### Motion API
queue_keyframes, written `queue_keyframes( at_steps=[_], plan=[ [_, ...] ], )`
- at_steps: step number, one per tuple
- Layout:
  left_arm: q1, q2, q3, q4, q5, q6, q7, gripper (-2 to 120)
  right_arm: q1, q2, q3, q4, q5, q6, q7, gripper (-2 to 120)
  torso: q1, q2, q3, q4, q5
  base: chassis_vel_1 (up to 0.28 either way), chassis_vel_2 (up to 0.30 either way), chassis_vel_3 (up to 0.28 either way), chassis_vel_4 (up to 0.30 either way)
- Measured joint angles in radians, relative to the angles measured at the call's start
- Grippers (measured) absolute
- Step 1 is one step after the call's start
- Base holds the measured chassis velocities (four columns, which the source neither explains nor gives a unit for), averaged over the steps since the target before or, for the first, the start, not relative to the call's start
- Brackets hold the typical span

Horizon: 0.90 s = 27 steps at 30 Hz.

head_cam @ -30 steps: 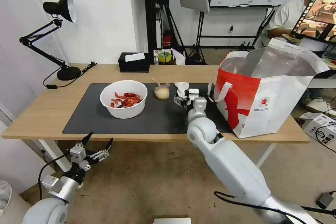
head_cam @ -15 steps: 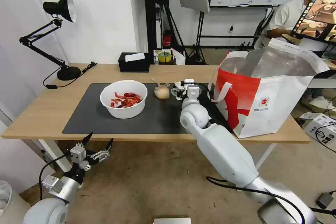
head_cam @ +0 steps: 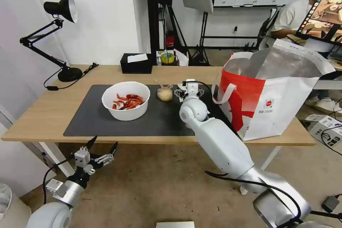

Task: Pick up the trash from the table and place it into the takeout bag.

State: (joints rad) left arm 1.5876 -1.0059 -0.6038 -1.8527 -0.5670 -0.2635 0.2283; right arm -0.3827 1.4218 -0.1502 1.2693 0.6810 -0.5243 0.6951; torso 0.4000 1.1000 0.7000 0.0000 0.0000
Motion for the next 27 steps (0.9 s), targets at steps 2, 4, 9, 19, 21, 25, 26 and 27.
queue_keyframes(
  at_steps=[2,4,9,19,21,25,26,27],
  plan=[
    [0.000,-0.001,0.000,0.001,0.001,0.000,0.001,100,0.011,0.006,-0.002,-0.019,-0.008,-0.009,-0.023,100,0.000,0.000,0.000,0.0000,0.0000,0.000,0.000,0.000,0.000],
    [0.000,-0.001,0.000,0.002,0.001,0.000,0.001,100,0.014,0.009,-0.002,-0.027,-0.013,-0.012,-0.032,100,0.000,0.000,0.000,0.0001,0.0000,0.000,0.000,0.000,0.000],
    [-0.003,-0.002,0.002,0.004,0.002,0.000,0.002,100,0.025,0.020,-0.003,-0.055,-0.022,-0.037,-0.061,100,0.000,0.000,0.000,0.0000,0.0000,0.000,0.000,0.000,0.000],
    [-0.010,-0.005,0.007,0.007,0.002,-0.001,0.005,100,0.032,0.024,-0.003,-0.071,-0.028,-0.054,-0.082,100,0.000,0.000,0.000,0.0000,0.0000,0.000,0.000,0.000,0.000],
    [-0.011,-0.005,0.008,0.008,0.002,-0.002,0.005,100,0.032,0.025,-0.003,-0.072,-0.028,-0.056,-0.082,100,0.000,0.000,0.000,0.0000,0.0000,0.000,0.000,0.000,0.000],
    [-0.012,-0.005,0.008,0.008,0.003,-0.002,0.005,100,0.032,0.027,-0.001,-0.076,-0.028,-0.063,-0.082,100,0.000,0.000,0.000,0.0000,0.0000,0.000,0.000,0.000,0.000],
    [-0.013,-0.005,0.008,0.008,0.003,-0.003,0.005,100,0.032,0.028,-0.001,-0.077,-0.028,-0.063,-0.082,100,0.000,0.000,0.000,0.0000,0.0000,0.000,0.000,0.000,0.000],
    [-0.013,-0.005,0.008,0.008,0.003,-0.003,0.005,100,0.032,0.028,-0.001,-0.077,-0.028,-0.063,-0.082,100,0.000,0.000,0.000,0.0000,0.0000,0.000,0.000,0.000,0.000]
  ],
)
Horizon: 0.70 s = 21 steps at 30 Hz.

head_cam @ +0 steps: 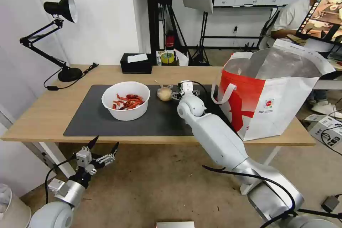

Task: Pick up the trash from the table and place it into the takeout bag.

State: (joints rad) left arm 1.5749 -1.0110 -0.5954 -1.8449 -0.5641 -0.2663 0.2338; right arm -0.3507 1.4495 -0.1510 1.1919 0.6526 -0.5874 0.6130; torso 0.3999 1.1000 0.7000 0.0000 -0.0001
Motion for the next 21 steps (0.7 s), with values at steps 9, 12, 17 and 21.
queue_keyframes(
  at_steps=[9,12,17,21],
  plan=[
    [0.000,0.002,0.000,0.000,0.000,-0.001,0.002,100,-0.001,0.014,0.005,-0.015,-0.002,0.000,-0.005,100,0.000,0.000,0.000,0.0000,0.0000,0.000,0.000,0.000,0.000],
    [0.000,0.002,0.001,0.000,0.000,-0.001,0.002,100,-0.002,0.016,0.006,-0.019,-0.002,0.000,-0.008,99,0.000,0.000,0.000,0.0000,0.0000,0.000,0.000,0.000,0.000],
    [-0.001,0.002,0.001,0.000,0.001,-0.001,0.003,100,-0.005,0.017,0.008,-0.023,-0.003,0.000,-0.011,98,0.000,0.000,0.000,0.0000,0.0000,0.000,0.000,0.000,0.000],
    [-0.001,0.002,0.001,0.000,0.001,-0.001,0.004,100,-0.008,0.017,0.008,-0.027,-0.003,0.000,-0.016,99,0.000,0.000,0.000,0.0000,0.0000,0.000,0.000,0.000,0.000]
  ],
)
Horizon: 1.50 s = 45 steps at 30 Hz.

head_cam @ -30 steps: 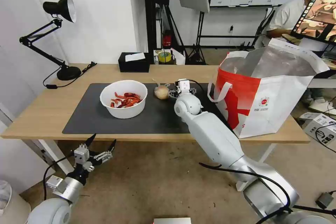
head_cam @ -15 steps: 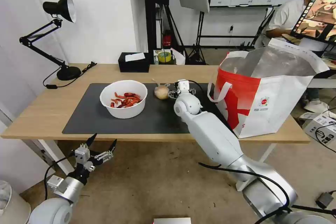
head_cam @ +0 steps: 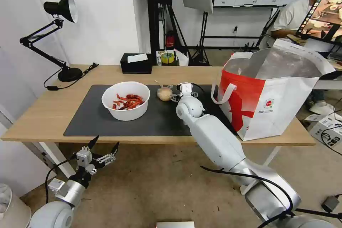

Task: Pick up the trash from the table and place it into the takeout bag.

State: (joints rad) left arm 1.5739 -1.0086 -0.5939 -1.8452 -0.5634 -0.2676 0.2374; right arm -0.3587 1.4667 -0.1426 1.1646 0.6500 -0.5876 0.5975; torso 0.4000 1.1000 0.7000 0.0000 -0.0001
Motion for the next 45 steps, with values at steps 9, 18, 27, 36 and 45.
queue_keyframes(
  at_steps=[9,18,27,36,45],
  plan=[
    [-0.001,0.001,0.000,-0.001,0.000,0.000,0.001,100,-0.006,0.001,0.016,-0.013,-0.006,0.001,-0.006,99,0.000,0.000,0.000,0.0000,0.0001,0.000,0.000,0.000,0.000],
    [-0.001,0.001,0.002,-0.003,0.000,0.000,0.002,100,-0.005,0.002,0.028,-0.027,-0.007,0.004,-0.018,97,0.000,0.000,0.000,0.0000,0.0000,0.000,0.000,0.000,0.000],
    [-0.001,0.001,0.004,-0.003,0.000,0.000,0.002,100,-0.001,0.005,0.034,-0.040,-0.007,0.005,-0.027,78,0.000,0.000,0.000,0.0000,0.0000,0.000,0.000,0.000,0.000],
    [-0.007,0.002,0.010,-0.003,0.001,0.000,0.002,100,-0.005,0.005,0.044,-0.045,-0.007,0.006,-0.028,51,0.000,0.000,0.000,0.0000,0.0001,0.000,0.000,0.000,0.000],
    [-0.011,0.005,0.016,-0.003,0.001,0.000,0.002,100,-0.011,0.002,0.053,-0.045,-0.004,0.007,-0.028,18,0.000,0.000,0.000,0.0001,0.0001,0.000,0.000,0.000,0.000]
  ],
)
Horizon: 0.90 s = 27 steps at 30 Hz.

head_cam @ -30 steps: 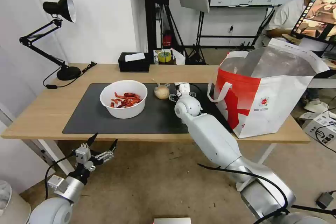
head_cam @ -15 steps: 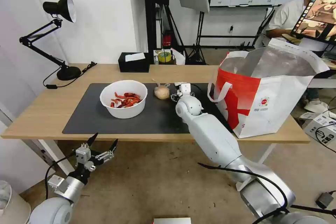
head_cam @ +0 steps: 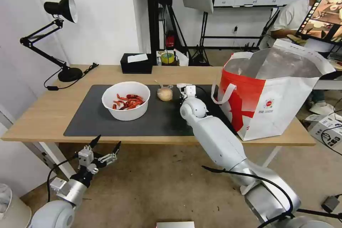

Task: Pick up the trash from the table and place it into the takeout bag.

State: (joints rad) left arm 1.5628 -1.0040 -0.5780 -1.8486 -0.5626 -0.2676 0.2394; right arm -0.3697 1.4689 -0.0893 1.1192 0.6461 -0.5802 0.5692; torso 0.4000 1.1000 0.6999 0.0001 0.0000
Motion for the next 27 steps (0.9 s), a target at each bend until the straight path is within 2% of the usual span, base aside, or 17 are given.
queue_keyframes(
  at_steps=[1,6,8,17,27],
  plan=[
    [-0.001,0.000,0.002,0.000,0.000,0.000,0.000,100,-0.001,0.000,0.001,0.000,0.000,0.000,0.000,13,0.000,0.000,0.000,-0.0001,0.0000,0.000,0.000,0.000,0.000],
    [-0.003,0.000,0.005,0.000,0.000,0.001,0.000,100,-0.002,-0.001,0.004,0.000,0.001,0.000,0.001,7,0.000,0.000,0.000,-0.0002,0.0000,0.000,0.000,0.000,0.000],
    [-0.004,-0.001,0.006,0.000,0.000,0.002,0.000,100,-0.003,-0.002,0.005,0.001,0.001,0.002,0.001,0,0.000,0.000,0.000,-0.0002,0.0000,0.000,0.000,0.000,0.000],
    [0.000,-0.001,0.002,-0.006,-0.001,0.002,-0.001,100,-0.021,-0.012,0.006,0.039,-0.042,0.045,0.000,0,0.000,0.000,0.000,-0.0001,0.0000,0.000,0.000,0.000,0.000],
    [0.007,0.002,-0.006,-0.021,-0.002,0.002,-0.003,100,-0.080,-0.098,-0.027,0.256,-0.081,0.119,0.017,0,0.000,0.000,0.000,-0.0002,0.0001,0.000,0.000,0.000,0.000]
  ],
)
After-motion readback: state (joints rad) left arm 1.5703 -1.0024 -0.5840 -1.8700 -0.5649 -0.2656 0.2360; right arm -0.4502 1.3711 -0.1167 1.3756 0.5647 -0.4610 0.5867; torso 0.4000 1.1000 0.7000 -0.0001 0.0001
